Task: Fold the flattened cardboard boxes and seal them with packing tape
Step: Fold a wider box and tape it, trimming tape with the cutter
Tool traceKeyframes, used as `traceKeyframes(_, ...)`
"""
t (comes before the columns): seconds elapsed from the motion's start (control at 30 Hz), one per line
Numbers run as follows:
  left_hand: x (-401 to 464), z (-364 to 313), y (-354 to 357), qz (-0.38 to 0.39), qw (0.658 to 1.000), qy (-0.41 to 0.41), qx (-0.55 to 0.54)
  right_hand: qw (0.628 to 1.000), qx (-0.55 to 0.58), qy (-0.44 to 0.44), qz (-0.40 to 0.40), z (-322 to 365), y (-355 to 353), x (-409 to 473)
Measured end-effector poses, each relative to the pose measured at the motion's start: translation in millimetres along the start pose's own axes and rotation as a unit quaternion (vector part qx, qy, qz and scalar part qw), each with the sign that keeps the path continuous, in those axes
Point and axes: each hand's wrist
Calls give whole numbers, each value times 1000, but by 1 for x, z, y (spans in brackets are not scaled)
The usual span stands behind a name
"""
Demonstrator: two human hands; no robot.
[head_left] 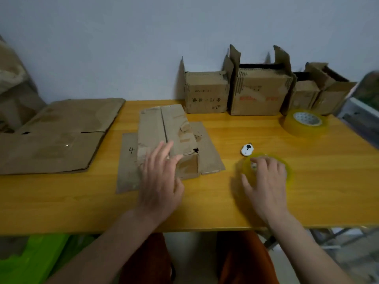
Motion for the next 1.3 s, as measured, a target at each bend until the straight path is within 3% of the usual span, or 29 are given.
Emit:
traceKeyframes(0.03, -2, -14, 5, -7, 998, 27, -49, 1000, -23, 11, 5, -8, 0, -4)
traceKeyframes(0.1, -2, -43, 19, 48, 989, 26, -138, 997, -60, 26, 44, -20, 3, -10)
traceKeyframes(0.2, 7, -63, 42, 176, 946, -131, -238, 989, -46, 46, 135, -27, 0, -14)
traceKeyframes(0.33, 32, -58, 57, 227, 866, -250, -368, 978, 132, 0, 162, -43, -9, -13)
traceKeyframes(0.43, 44, -60, 55, 252, 830, -262, -423, 945, 251, -44, 203, -46, -19, -11)
traceKeyframes(0.73, 36, -55, 40, 215, 841, -265, -420, 923, 296, -77, 233, -32, -24, -9)
traceKeyframes(1.13, 24, -36, 21, 235, 821, -237, -463, 900, 311, -89, 292, -14, -31, -9)
traceKeyframes(1.3, 20, -33, 20, 239, 858, -185, -415, 897, 304, -114, 300, -14, -32, -7)
Point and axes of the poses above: each hand's wrist, its own x-axis towards the middle knuckle, its own y-axis out of the palm, z = x × y, and after that the axes turned 3 degrees about -x, right-handed
